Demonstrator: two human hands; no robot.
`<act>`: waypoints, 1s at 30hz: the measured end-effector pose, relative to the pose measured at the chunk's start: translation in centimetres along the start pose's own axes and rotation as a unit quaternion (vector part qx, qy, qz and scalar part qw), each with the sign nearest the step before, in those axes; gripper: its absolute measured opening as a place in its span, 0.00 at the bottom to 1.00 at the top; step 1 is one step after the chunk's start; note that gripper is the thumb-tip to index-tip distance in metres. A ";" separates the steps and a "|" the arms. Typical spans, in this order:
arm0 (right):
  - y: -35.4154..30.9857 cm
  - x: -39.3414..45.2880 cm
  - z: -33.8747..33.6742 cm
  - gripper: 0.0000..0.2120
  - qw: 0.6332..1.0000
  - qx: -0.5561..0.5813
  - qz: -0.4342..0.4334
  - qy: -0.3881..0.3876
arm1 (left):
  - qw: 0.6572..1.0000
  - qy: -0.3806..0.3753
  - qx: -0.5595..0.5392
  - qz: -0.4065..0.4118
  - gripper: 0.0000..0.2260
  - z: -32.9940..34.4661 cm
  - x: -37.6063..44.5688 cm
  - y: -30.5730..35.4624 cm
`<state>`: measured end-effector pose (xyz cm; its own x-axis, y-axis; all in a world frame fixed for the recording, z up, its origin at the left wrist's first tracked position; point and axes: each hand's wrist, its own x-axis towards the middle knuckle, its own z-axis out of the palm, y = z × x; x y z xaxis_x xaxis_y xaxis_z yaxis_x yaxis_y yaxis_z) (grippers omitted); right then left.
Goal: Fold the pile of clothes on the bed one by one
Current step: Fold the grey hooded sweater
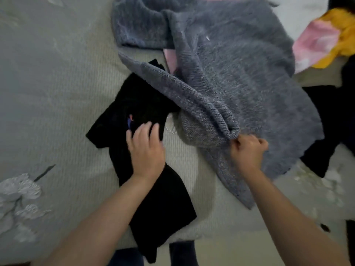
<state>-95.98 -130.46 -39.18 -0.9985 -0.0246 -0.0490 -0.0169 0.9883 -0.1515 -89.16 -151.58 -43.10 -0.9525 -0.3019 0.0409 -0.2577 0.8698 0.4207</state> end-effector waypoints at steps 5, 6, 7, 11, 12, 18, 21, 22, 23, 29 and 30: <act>10.1 -2.7 -2.4 0.15 0.994 0.028 0.105 -0.002 | 0.995 -0.099 -0.017 -0.001 0.27 1.1 5.0 9.5; 12.4 -3.4 -2.9 0.13 0.994 0.036 0.102 0.002 | 0.994 -0.108 0.004 -0.009 0.27 1.8 5.2 10.8; 14.7 -4.0 -3.4 0.12 0.994 0.041 0.098 0.002 | 0.993 -0.116 0.019 -0.009 0.24 2.3 5.1 12.3; 25.2 -5.5 -5.8 0.13 0.990 0.049 0.135 -0.017 | 0.983 -0.145 -0.003 0.115 0.14 4.5 2.5 20.7; 27.9 -6.1 -6.5 0.14 0.987 0.046 0.156 -0.016 | 0.977 -0.158 -0.012 0.145 0.13 5.2 1.6 23.1; 41.5 -11.4 -9.9 0.15 0.965 0.003 0.259 -0.043 | 0.925 -0.278 -0.017 0.260 0.16 10.4 -1.7 36.7; 43.8 -13.2 -9.5 0.15 0.923 -0.074 0.298 -0.231 | 0.877 -0.408 0.005 0.253 0.21 12.5 -3.4 40.5; 43.7 -13.1 -9.2 0.13 0.914 -0.092 0.291 -0.268 | 0.881 -0.414 0.005 0.229 0.22 12.7 -3.8 40.6; 43.1 -12.3 -8.9 0.12 0.913 -0.105 0.279 -0.278 | 0.897 -0.392 0.002 0.203 0.22 12.7 -4.0 40.4; 33.7 -3.2 -6.0 0.14 0.995 -0.005 0.042 -0.085 | 0.972 -0.192 0.022 0.135 0.16 10.6 -1.4 33.7; 31.6 -1.8 -5.5 0.13 0.999 0.022 -0.010 -0.030 | 0.973 -0.191 0.030 0.128 0.16 10.0 -1.0 32.4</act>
<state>-94.99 -98.35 -38.46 -0.9930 -0.0545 -0.1044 -0.0330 0.9798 -0.1972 -98.20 -119.22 -38.60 -0.9745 0.0851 -0.2074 -0.0017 0.9225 0.3861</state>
